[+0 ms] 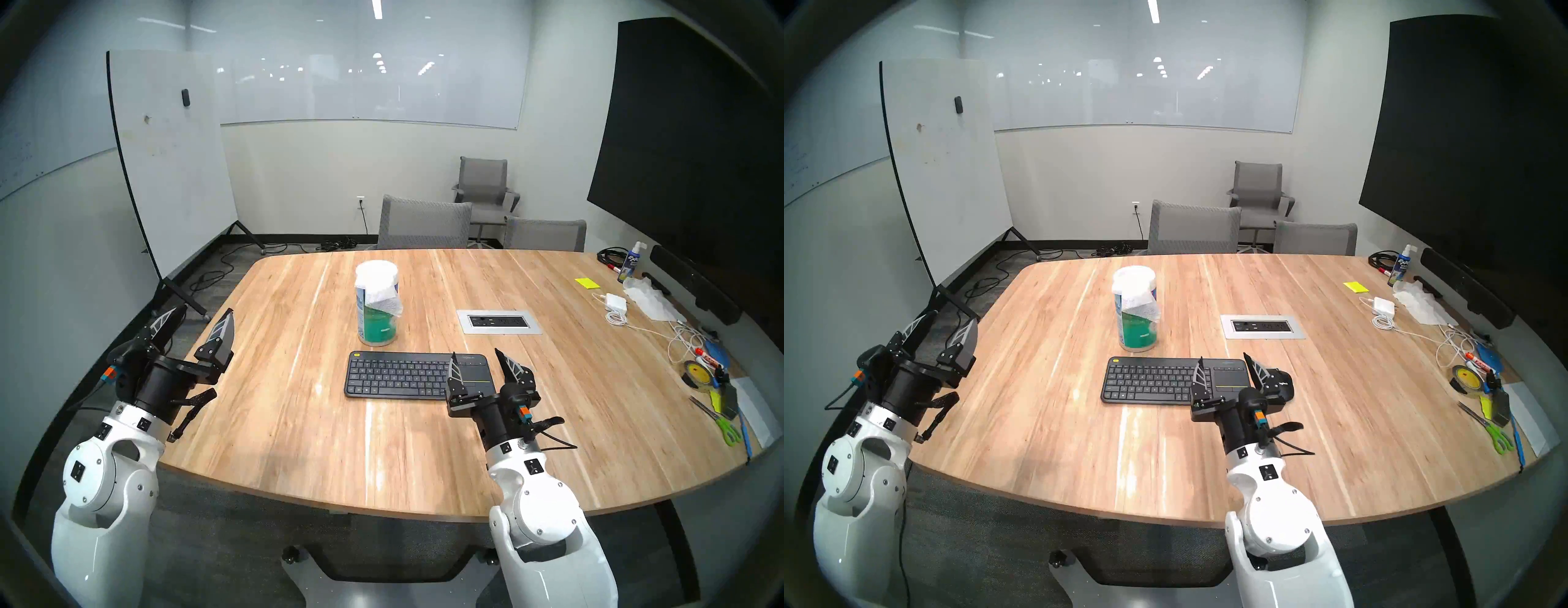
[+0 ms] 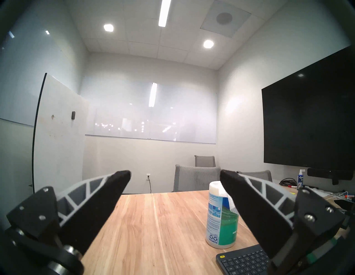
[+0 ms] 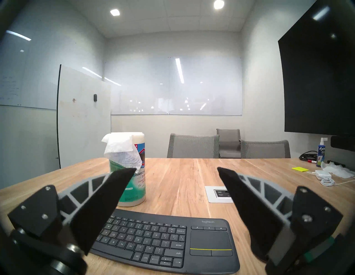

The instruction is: Wipe the keyboards and mice with a disinfecting wipe, then set the wipe down

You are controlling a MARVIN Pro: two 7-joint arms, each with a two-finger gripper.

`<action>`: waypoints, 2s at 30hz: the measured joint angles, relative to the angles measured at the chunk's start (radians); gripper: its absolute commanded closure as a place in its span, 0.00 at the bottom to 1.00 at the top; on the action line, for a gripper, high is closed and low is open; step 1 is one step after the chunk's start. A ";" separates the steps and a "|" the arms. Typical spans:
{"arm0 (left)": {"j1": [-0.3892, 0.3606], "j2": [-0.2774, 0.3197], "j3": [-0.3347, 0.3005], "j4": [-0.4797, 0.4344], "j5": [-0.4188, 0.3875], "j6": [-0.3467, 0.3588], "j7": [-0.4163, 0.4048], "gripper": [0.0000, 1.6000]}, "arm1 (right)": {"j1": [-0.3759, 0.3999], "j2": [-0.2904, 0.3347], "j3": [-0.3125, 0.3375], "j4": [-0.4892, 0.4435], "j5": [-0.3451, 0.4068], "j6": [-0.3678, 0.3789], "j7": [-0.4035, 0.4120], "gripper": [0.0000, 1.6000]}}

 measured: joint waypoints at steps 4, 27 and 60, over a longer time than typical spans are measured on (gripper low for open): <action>-0.020 0.015 -0.003 0.012 -0.016 0.018 -0.017 0.00 | 0.039 -0.001 -0.008 0.036 -0.016 -0.001 -0.013 0.00; -0.190 0.165 0.011 0.191 -0.175 0.167 -0.214 0.00 | 0.163 -0.008 -0.010 0.105 -0.042 -0.008 -0.009 0.00; -0.539 0.344 0.340 0.408 -0.250 0.201 -0.088 0.00 | 0.179 0.036 0.056 0.135 0.029 0.000 0.090 0.00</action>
